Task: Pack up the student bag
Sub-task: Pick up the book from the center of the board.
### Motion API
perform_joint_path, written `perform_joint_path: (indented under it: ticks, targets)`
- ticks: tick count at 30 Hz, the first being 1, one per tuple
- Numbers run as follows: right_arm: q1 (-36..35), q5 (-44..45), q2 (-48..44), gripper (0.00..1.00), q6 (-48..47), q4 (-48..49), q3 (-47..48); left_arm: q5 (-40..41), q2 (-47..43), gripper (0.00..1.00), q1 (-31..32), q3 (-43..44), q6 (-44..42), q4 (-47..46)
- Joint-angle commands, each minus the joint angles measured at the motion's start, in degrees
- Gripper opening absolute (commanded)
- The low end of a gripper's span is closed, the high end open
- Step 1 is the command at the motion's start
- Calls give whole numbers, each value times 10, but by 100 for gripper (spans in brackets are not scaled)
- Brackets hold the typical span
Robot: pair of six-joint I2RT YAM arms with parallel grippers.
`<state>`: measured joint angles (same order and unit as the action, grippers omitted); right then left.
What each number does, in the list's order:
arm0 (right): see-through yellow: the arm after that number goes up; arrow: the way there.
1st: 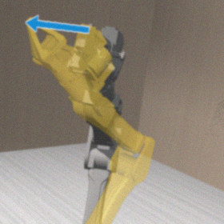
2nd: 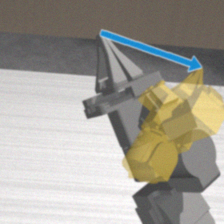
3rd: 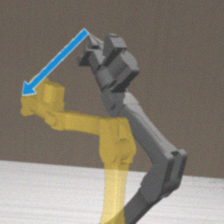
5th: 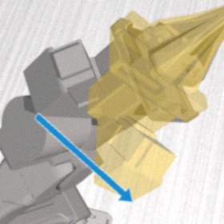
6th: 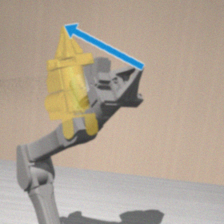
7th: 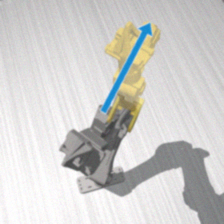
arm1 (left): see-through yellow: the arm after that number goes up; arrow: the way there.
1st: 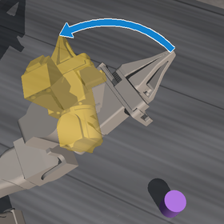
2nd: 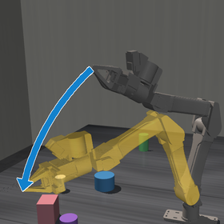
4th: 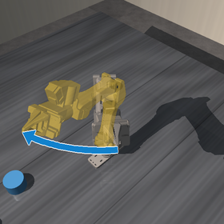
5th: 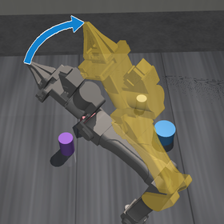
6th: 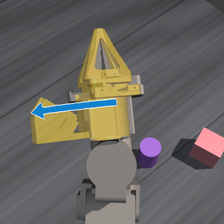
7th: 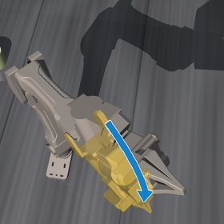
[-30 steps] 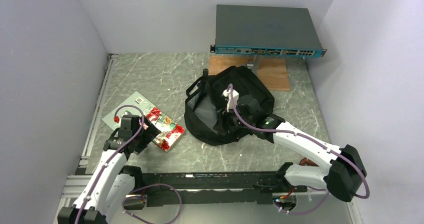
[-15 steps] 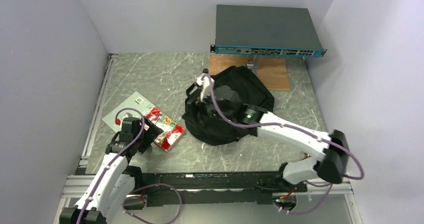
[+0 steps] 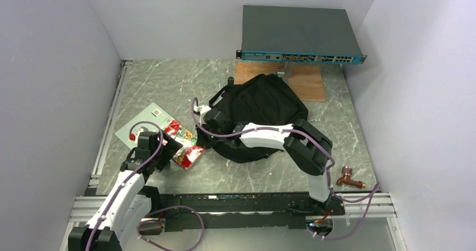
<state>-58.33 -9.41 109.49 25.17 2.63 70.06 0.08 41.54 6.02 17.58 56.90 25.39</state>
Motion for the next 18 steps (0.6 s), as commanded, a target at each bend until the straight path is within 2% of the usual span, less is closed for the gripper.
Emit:
perform_joint_path:
  ticks: [1,11,18]
  targets:
    - [1,55,15,3,-33,5,50,-5,10,97,-3,-10,13,-49]
    - [0,93,68,0,-41,20,26,-17,47,98,-4,-11,31,-61]
    - [8,125,81,0,-4,31,-19,-31,69,97,-4,-8,37,-88]
